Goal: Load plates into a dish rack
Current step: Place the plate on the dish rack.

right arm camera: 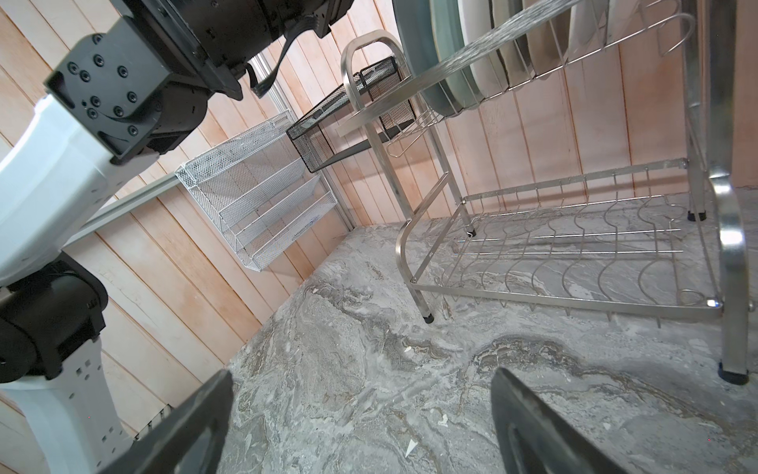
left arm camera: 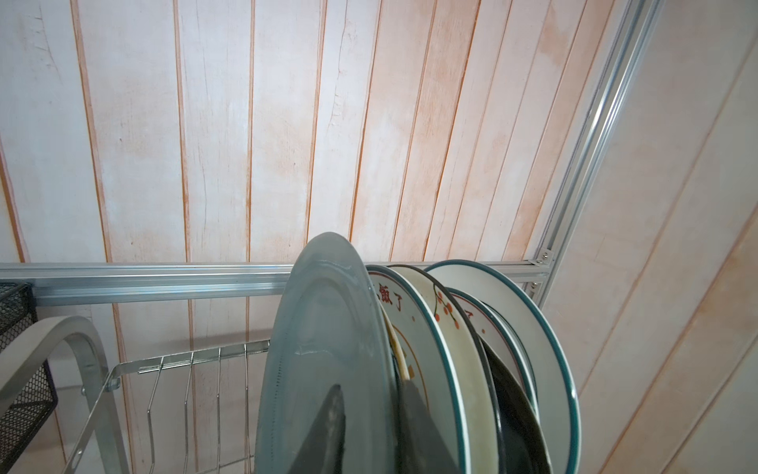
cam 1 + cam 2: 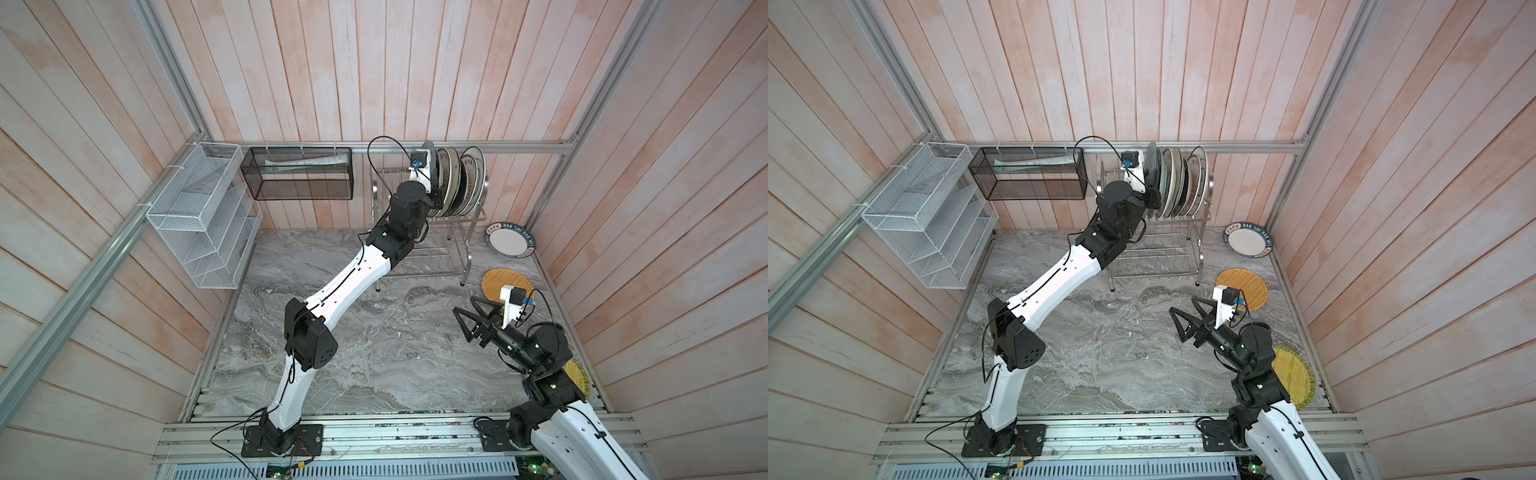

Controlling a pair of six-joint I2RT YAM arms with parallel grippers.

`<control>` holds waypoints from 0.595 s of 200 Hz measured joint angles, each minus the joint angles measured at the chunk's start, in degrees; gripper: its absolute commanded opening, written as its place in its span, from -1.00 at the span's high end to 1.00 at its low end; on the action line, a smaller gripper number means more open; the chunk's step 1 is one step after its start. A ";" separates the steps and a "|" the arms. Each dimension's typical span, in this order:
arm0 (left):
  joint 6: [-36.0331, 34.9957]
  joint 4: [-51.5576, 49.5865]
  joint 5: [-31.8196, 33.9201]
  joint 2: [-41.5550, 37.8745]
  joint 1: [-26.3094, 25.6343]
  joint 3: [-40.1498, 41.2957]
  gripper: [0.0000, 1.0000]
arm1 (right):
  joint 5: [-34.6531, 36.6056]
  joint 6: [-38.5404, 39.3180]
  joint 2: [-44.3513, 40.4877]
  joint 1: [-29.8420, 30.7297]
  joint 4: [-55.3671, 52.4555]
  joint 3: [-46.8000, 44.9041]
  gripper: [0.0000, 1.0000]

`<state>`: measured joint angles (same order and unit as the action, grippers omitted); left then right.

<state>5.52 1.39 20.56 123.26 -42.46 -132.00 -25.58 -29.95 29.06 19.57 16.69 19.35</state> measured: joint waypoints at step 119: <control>1.40 -1.11 -1.99 -4.39 0.50 0.57 0.43 | 0.24 0.00 -0.48 0.00 -2.43 0.63 -0.96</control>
<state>6.92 0.27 18.57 118.87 -41.95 -131.44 -25.34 -29.95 28.58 19.57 14.26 19.99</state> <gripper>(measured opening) 0.284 0.978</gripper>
